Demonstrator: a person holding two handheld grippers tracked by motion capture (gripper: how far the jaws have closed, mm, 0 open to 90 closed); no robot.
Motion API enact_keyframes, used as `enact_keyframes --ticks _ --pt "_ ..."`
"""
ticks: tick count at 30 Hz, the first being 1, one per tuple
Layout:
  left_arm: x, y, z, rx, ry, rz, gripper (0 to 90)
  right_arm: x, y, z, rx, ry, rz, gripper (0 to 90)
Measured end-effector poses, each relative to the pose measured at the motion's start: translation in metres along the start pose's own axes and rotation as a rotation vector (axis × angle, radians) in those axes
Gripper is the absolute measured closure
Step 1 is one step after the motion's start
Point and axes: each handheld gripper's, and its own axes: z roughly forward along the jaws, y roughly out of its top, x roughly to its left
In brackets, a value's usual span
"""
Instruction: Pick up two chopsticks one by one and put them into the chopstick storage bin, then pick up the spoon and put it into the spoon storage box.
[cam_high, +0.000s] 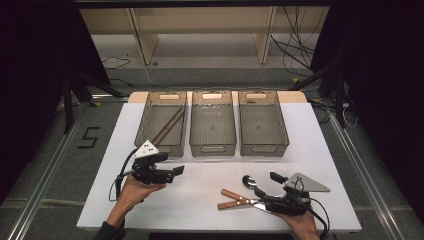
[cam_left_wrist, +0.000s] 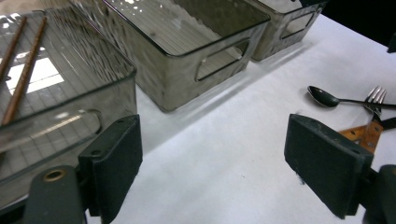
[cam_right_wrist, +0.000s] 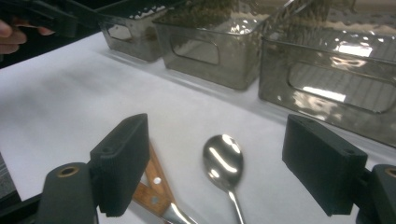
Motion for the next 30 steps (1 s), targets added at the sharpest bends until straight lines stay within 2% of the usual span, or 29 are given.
enact_keyframes --ticks 5,12,19,21,24,28,30 --pt "-0.005 -0.007 -0.003 -0.022 -0.006 0.007 18.8 -0.007 0.0 -0.002 0.029 -0.011 0.016 24.3" --pt "-0.01 -0.015 -0.004 -0.019 -0.004 0.031 18.7 -0.009 -0.002 0.002 0.081 -0.02 0.016 24.7" --pt "-0.011 -0.024 -0.004 -0.034 -0.008 0.028 18.7 -0.011 0.0 0.004 0.135 -0.023 0.018 26.6" --pt "-0.011 -0.027 -0.004 -0.039 -0.013 0.022 18.7 -0.013 0.002 0.005 0.177 -0.016 0.012 28.4" --pt "-0.012 -0.031 -0.005 -0.052 -0.049 -0.013 18.6 -0.015 0.007 0.008 0.24 -0.009 -0.002 32.2" --pt "-0.015 -0.034 -0.004 -0.048 -0.031 0.007 18.6 -0.019 0.014 0.013 0.347 -0.021 -0.019 39.2" --pt "-0.015 -0.036 -0.004 -0.044 -0.03 0.014 18.6 -0.022 0.018 0.017 0.401 -0.01 -0.028 42.5"
